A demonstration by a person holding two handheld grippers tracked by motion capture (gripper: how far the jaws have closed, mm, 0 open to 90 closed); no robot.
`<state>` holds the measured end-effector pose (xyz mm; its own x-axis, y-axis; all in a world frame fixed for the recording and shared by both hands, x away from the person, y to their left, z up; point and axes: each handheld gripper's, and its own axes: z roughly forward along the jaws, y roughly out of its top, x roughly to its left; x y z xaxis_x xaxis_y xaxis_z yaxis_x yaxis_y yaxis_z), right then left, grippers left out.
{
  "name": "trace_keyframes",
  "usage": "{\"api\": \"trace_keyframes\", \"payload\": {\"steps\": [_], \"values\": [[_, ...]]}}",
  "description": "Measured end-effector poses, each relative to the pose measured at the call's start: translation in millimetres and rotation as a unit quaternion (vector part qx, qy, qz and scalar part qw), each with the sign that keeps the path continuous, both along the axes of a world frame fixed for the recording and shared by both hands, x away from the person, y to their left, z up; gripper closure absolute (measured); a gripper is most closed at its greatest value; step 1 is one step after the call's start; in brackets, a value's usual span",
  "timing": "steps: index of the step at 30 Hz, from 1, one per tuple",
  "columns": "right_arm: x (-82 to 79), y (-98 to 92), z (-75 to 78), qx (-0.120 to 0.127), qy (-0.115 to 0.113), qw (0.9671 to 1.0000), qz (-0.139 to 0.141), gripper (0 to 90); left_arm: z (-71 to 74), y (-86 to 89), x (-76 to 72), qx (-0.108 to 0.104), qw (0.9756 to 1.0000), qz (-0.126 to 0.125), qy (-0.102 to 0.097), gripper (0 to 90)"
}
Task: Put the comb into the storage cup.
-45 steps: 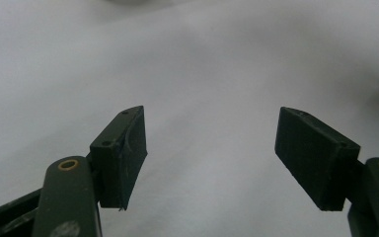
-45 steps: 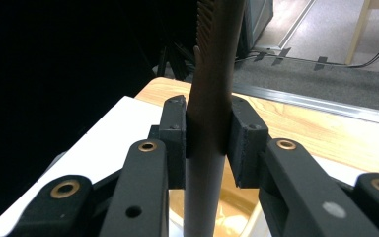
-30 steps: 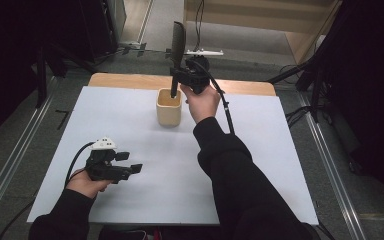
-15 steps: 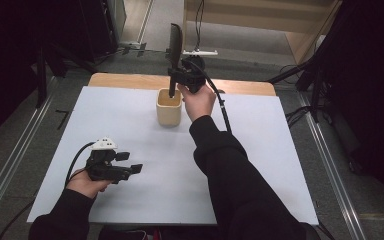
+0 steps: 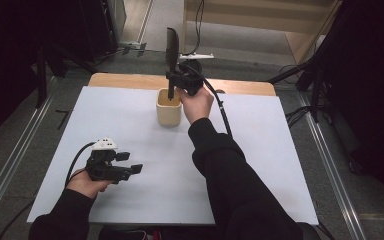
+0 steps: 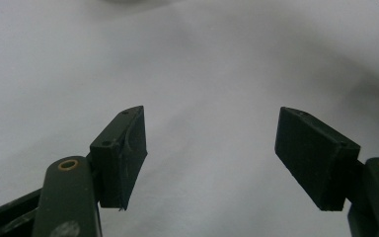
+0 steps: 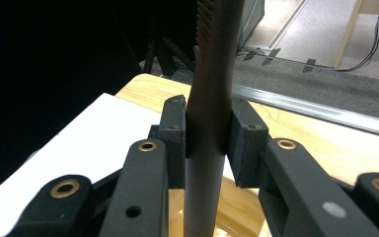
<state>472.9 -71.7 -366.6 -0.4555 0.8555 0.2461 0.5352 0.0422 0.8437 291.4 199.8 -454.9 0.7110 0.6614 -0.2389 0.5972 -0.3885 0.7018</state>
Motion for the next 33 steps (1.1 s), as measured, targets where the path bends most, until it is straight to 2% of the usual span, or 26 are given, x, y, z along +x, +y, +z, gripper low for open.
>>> {"api": "trace_keyframes", "payload": {"steps": [17,33], "values": [[-0.2,-0.9,-17.6,0.007,0.018,0.9998,-0.003,70.0,-0.7,-0.6,0.0,0.002,1.0000,-0.003,0.000,28.5],[-5.4,1.6,-38.4,-0.002,0.014,0.9999,0.003,69.8,-0.2,-1.0,-0.5,0.003,1.0000,-0.002,-0.001,28.4]]}}
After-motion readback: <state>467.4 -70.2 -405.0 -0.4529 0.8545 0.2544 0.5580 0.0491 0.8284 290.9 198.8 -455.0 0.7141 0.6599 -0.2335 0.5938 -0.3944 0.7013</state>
